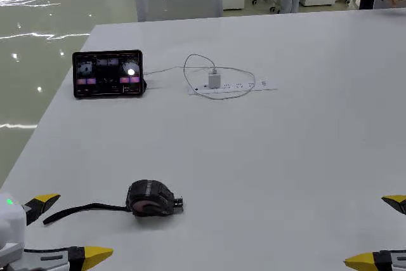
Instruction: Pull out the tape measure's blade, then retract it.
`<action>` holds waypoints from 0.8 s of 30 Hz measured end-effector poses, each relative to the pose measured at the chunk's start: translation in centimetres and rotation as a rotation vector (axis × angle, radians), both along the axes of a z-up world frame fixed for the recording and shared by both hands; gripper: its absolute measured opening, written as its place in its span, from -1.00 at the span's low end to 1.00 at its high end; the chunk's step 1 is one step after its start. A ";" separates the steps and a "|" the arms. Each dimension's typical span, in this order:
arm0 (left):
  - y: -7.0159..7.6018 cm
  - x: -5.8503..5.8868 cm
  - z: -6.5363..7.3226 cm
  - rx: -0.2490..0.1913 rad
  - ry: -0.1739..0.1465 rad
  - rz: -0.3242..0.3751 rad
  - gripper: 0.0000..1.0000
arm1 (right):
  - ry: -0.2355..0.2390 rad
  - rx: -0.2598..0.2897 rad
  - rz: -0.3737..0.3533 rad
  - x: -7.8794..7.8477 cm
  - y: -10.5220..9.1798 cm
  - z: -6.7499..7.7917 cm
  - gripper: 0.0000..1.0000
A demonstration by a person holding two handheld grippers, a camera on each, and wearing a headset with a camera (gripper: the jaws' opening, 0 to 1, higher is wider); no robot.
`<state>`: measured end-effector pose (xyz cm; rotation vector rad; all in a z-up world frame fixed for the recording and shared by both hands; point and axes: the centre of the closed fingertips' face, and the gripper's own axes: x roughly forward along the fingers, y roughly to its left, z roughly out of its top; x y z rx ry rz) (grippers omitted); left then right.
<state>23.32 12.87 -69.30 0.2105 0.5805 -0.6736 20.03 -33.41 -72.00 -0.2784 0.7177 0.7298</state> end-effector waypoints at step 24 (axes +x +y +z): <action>-1.2 1.3 -0.4 0.086 -0.010 -0.131 0.98 | -0.026 -0.003 0.121 1.5 1.8 -0.3 0.98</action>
